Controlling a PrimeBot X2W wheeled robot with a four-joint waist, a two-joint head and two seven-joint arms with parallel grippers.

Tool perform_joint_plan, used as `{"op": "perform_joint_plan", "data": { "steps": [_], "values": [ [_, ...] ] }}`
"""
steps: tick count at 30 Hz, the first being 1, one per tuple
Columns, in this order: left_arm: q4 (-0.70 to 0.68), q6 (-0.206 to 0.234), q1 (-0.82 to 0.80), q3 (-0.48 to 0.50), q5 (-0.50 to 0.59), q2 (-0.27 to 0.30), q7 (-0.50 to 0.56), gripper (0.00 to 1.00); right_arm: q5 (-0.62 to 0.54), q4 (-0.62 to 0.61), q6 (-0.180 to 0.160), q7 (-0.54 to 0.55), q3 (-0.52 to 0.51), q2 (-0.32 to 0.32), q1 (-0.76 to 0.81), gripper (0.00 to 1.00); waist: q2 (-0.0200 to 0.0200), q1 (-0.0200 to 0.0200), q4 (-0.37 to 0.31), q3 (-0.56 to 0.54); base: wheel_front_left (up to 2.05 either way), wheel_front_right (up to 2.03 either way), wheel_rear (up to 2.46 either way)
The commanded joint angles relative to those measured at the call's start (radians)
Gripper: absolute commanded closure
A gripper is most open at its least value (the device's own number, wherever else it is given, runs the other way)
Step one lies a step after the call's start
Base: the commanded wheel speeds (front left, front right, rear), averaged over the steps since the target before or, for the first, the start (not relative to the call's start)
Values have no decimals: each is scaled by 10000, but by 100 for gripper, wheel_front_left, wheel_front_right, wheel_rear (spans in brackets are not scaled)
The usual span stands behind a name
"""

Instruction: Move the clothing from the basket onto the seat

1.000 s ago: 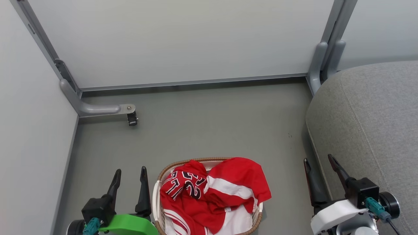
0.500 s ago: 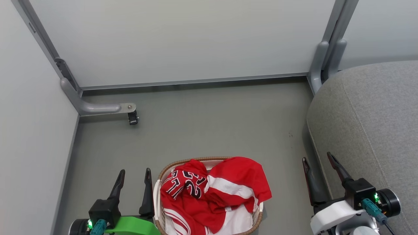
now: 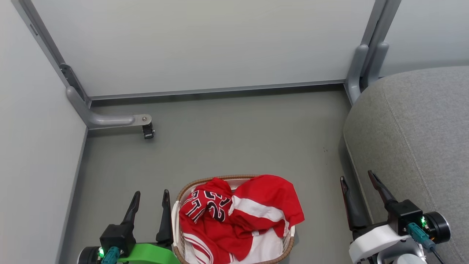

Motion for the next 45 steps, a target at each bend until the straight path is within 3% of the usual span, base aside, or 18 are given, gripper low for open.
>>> {"op": "perform_joint_plan", "data": {
  "steps": [1, 7, 13, 27, 37, 45],
  "values": [
    [18, 58, 25, -22, 32, 62, 3, 0, -26, -48, 1, -46, -21, -56, 5, 0, -1, 0, -29, 88, 0, 0, 0],
    [121, -182, -654, -352, 483, 58, 5, 0, -104, -274, 1, -46, -180, -56, -368, 0, -1, 0, -126, 789, 0, 0, 0],
    [697, -516, -2259, -985, 915, 58, 5, 0, -244, -560, -1, -35, -523, -55, -1140, 0, -1, 0, -336, 2181, 0, 0, 0],
    [4027, -982, -6119, -3607, 1069, 66, 5, 0, 64, -1518, -4, -35, -1156, -46, -3644, 0, -1, 0, -1613, 5944, 0, 0, 0],
    [7091, -753, -7923, -4713, 629, 70, 17, 0, 586, -2005, -4, -35, -1159, -40, -4860, 0, -1, 0, -2357, 7458, 0, 0, 0],
    [8411, -486, -8813, -5208, 438, 72, 119, 0, 941, -2086, -4, -35, -1135, -40, -5123, 0, -1, 0, -2699, 8038, 0, 0, 0]
  ]
}}
